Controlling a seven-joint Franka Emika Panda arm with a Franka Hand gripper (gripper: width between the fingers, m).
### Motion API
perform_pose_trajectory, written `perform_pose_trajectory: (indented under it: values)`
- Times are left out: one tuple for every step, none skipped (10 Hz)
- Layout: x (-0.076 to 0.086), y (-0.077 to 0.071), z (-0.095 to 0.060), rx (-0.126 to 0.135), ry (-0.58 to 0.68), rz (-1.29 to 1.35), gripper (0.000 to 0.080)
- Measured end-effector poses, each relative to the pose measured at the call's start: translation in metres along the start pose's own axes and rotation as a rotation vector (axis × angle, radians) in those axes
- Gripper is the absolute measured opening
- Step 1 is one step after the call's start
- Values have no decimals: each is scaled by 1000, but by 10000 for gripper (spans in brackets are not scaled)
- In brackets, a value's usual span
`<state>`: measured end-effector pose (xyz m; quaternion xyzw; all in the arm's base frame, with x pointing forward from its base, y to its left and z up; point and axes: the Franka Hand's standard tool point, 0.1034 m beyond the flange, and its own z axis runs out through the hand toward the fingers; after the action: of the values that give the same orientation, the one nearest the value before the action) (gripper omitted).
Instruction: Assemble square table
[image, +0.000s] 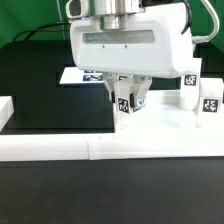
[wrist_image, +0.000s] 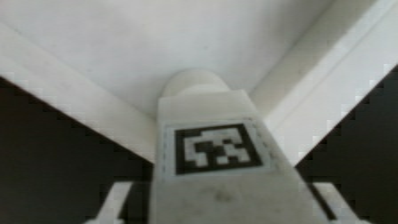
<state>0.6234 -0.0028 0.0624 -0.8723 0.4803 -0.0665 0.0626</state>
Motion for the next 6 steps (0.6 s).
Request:
perform_pose_trajectory:
  values:
    - [2, 3, 0, -16, -53, 153, 291]
    - [3, 6, 0, -32, -124, 295, 291]
    - [2, 10, -1, -19, -226, 433, 290]
    - [3, 12, -1, -40, -287, 540, 290]
    - [2, 9, 1, -54, -296, 612, 288]
    - [-2, 5, 2, -65, -292, 669, 288]
